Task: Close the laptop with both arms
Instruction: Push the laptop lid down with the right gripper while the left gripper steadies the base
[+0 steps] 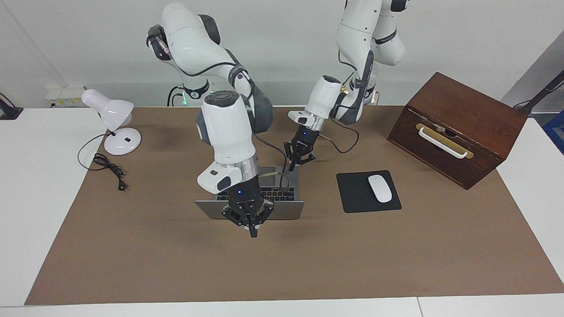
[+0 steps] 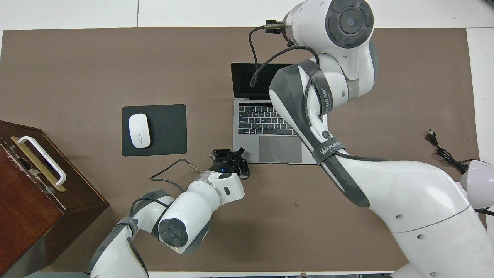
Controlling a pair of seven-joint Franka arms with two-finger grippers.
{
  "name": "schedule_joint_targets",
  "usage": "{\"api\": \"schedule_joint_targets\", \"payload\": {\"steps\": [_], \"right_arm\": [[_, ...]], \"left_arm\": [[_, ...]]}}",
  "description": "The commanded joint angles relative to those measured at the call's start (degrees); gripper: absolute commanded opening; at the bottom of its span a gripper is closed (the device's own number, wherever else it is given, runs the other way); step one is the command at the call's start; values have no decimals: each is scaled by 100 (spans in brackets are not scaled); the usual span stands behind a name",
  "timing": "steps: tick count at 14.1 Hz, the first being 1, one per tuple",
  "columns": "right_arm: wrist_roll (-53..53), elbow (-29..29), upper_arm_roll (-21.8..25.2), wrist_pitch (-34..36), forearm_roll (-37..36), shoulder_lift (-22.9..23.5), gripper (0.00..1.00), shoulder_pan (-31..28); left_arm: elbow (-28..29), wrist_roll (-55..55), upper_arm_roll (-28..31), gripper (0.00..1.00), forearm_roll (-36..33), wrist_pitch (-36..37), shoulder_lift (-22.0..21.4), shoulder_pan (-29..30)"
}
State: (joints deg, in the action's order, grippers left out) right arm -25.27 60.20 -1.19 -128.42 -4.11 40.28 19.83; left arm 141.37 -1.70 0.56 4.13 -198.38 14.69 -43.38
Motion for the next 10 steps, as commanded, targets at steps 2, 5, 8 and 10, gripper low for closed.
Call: {"api": "schedule_joint_targets", "payload": {"steps": [2, 5, 8, 10], "right_arm": [[-4, -132, -39, 580, 349, 7, 0, -76], [-4, -132, -39, 1081, 550, -29, 0, -76], [-4, -140, -39, 1950, 789, -125, 0, -147], [-4, -140, -39, 2416, 807, -213, 0, -147]], "left_arm": [[13, 99, 111, 0, 88, -227, 140, -171], [127, 161, 111, 0, 79, -219, 131, -171], [242, 257, 120, 0, 88, -219, 105, -171], [286, 319, 120, 0, 79, -210, 104, -171]]}}
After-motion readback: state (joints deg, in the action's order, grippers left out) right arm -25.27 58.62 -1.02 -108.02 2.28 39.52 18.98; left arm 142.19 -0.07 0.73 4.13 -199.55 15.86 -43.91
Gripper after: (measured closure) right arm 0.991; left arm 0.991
